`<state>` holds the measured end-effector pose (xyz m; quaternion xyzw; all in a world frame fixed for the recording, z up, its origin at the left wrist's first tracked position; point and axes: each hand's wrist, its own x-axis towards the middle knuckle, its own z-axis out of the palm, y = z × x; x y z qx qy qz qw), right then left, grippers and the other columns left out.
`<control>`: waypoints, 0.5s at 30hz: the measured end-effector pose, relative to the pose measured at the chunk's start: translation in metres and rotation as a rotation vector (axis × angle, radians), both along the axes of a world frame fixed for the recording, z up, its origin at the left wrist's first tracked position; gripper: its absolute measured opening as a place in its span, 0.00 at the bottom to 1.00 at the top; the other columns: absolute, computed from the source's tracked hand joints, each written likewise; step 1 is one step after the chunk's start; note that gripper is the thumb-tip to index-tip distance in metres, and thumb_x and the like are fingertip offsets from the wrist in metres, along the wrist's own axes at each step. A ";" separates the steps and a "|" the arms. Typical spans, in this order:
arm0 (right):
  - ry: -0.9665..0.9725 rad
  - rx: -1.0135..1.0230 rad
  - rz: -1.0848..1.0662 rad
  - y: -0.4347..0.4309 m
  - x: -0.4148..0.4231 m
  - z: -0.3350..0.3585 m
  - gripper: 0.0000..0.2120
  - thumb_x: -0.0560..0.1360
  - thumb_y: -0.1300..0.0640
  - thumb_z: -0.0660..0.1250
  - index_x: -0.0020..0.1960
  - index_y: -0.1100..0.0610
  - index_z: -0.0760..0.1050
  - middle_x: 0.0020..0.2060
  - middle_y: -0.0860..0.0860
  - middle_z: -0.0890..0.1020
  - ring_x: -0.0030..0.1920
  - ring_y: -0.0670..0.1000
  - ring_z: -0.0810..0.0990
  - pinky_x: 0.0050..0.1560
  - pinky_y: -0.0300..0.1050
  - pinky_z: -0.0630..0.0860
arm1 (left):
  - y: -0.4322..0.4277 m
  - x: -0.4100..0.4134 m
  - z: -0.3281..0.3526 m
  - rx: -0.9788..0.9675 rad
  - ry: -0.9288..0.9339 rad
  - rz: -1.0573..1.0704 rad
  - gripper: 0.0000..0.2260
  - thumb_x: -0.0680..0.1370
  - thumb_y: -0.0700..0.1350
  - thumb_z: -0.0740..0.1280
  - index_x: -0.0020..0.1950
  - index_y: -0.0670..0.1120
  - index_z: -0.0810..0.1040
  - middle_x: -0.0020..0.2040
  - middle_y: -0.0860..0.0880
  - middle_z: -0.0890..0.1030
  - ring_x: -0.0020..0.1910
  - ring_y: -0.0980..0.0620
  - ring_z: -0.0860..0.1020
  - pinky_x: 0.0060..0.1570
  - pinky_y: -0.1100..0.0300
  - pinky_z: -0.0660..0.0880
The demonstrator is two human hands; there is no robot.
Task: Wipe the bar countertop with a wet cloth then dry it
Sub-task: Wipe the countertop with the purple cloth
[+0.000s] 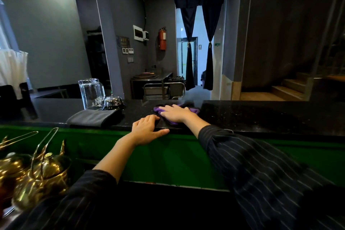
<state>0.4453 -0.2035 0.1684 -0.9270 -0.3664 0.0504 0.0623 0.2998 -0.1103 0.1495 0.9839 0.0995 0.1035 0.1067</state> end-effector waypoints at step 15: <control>-0.067 -0.007 -0.172 -0.149 0.010 -0.002 0.24 0.82 0.42 0.44 0.78 0.41 0.52 0.79 0.46 0.54 0.79 0.56 0.50 0.72 0.70 0.47 | -0.107 0.054 0.010 0.037 -0.067 -0.215 0.26 0.81 0.56 0.47 0.78 0.48 0.50 0.79 0.50 0.47 0.78 0.50 0.42 0.72 0.39 0.36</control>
